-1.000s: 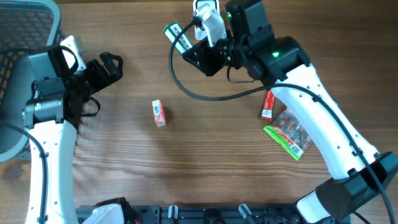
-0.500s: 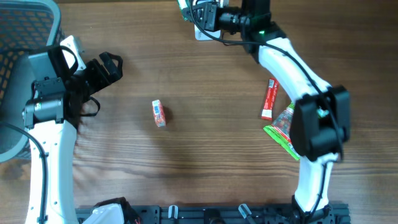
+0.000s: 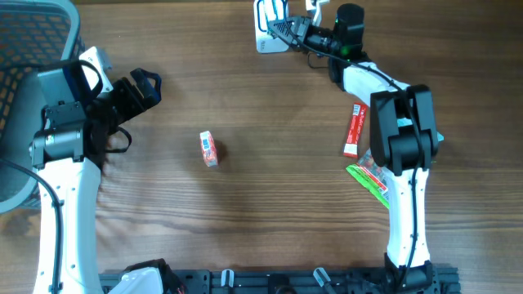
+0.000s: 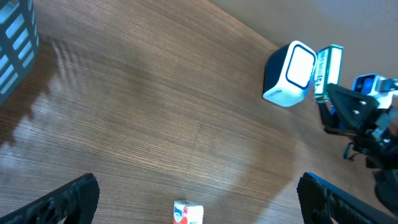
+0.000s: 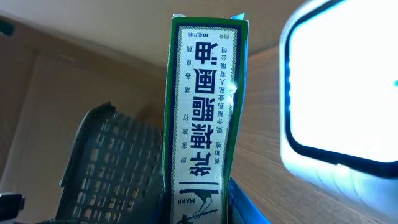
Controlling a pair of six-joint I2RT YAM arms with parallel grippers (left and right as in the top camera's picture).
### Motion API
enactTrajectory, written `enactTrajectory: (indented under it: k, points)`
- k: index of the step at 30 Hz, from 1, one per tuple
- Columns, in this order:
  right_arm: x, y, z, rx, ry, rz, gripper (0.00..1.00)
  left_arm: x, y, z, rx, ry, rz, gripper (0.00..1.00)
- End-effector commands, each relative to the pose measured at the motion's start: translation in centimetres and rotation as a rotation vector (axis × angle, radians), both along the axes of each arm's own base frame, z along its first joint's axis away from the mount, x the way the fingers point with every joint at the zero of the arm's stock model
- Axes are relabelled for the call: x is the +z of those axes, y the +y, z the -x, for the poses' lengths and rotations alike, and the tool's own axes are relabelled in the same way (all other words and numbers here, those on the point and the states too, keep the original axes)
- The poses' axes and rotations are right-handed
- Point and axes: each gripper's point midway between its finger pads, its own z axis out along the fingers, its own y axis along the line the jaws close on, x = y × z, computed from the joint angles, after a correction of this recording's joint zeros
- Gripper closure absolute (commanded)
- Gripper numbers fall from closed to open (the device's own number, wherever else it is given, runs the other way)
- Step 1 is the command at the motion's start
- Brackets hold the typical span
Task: Scan the item barcode
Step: 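Carry the green-white box up to the white scanner and hold it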
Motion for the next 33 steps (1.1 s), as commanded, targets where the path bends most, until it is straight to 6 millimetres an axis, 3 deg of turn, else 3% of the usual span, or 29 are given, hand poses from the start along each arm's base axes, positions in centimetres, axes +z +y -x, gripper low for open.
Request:
enactTrajectory:
  k: [1, 17, 23, 29, 33]
  points:
    - [-1.4, 0.3, -0.5, -0.025, 0.025, -0.003, 0.81, 0.5, 0.3, -0.3, -0.005, -0.016, -0.016, 0.0]
    - [-4.9, 0.0, -1.0, -0.068, 0.094, 0.001, 0.85, 0.5, 0.3, -0.3, -0.005, -0.016, -0.016, 0.0]
    - [-1.5, 0.1, -1.1, -0.053, 0.017, -0.053, 0.88, 0.5, 0.3, -0.3, -0.005, -0.016, -0.016, 0.0]
    - [5.8, 0.0, -0.5, -0.048, -0.095, -0.002, 0.89, 0.5, 0.3, -0.3, -0.005, -0.016, -0.016, 0.0]
    - [10.3, -2.1, 0.6, -0.159, -0.145, 0.231, 0.89, 0.5, 0.3, -0.3, -0.005, -0.016, -0.016, 0.0]
